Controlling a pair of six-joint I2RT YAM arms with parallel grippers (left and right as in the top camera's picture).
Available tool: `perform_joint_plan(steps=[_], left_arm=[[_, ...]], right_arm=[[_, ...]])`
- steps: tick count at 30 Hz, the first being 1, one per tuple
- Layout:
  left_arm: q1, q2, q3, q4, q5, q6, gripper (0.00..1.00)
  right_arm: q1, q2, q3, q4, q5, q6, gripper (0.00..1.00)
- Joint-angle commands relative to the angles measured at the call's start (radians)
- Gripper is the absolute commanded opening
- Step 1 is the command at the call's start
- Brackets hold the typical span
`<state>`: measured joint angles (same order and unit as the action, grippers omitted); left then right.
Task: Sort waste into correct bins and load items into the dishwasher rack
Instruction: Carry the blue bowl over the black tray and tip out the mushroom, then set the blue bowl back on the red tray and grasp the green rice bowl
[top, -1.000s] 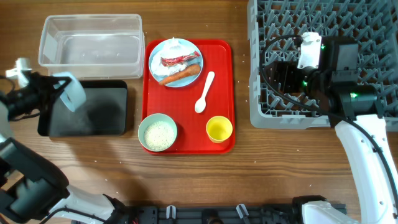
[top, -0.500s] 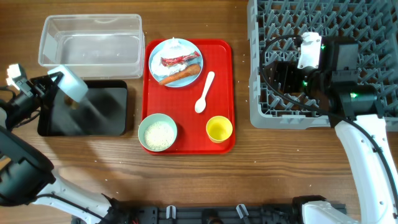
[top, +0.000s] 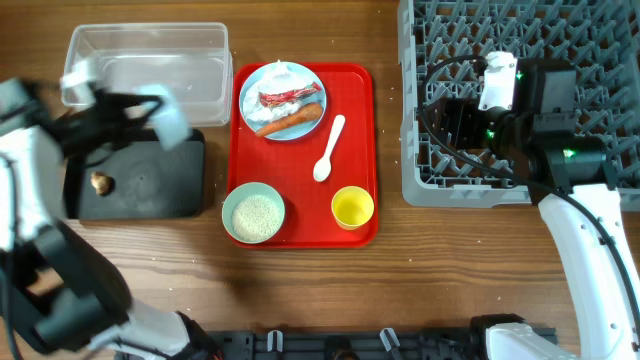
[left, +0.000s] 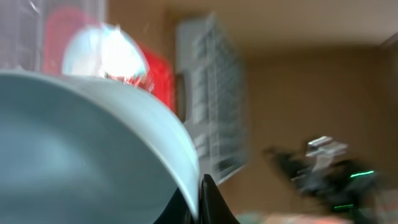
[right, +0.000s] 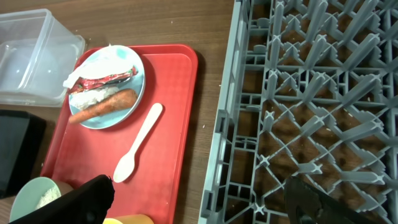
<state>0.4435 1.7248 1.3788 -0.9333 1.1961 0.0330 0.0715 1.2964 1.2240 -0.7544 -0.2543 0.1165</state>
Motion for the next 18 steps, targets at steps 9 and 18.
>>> perform_joint_plan(steps=[9,18], left_arm=[[-0.789,0.033,-0.005,0.008,-1.115,-0.050,0.04],[-0.866,0.170,-0.005,0.029,-1.155,-0.049,0.17]], right_arm=[[0.004,0.007,0.018,0.002,-0.016,0.018,0.91],[0.004,0.007,0.018,0.001,-0.016,0.018,0.91]])
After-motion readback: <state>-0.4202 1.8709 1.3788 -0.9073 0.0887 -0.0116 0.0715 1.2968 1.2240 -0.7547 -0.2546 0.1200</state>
